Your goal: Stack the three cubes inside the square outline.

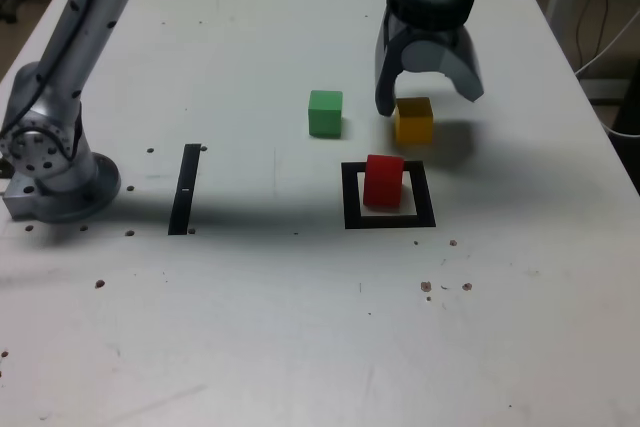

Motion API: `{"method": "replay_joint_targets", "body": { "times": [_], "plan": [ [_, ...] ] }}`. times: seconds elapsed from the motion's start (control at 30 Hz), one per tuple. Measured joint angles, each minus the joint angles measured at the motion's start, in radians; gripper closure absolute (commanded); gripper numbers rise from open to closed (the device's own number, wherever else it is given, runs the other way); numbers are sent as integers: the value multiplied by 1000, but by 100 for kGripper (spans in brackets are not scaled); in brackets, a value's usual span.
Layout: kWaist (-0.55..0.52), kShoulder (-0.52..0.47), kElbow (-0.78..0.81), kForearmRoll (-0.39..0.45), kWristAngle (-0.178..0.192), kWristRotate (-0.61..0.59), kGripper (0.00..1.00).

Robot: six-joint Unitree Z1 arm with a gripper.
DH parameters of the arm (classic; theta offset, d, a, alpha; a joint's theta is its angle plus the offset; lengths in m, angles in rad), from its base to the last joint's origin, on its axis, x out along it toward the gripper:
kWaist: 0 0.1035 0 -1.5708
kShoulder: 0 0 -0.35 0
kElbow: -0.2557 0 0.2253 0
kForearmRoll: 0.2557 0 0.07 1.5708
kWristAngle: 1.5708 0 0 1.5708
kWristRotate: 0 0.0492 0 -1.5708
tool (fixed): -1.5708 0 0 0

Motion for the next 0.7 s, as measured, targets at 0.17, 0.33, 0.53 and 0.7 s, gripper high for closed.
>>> {"method": "replay_joint_targets", "body": {
  "times": [0.17, 0.33, 0.53, 0.7],
  "plan": [
    [0, 19, 25, -29, -9, -9, 13],
    [-10, 20, 54, -44, 3, -59, 28],
    [-19, 17, 64, -50, 5, -88, 43],
    [-19, 16, 80, -98, 4, -95, 65]
  ]
}}
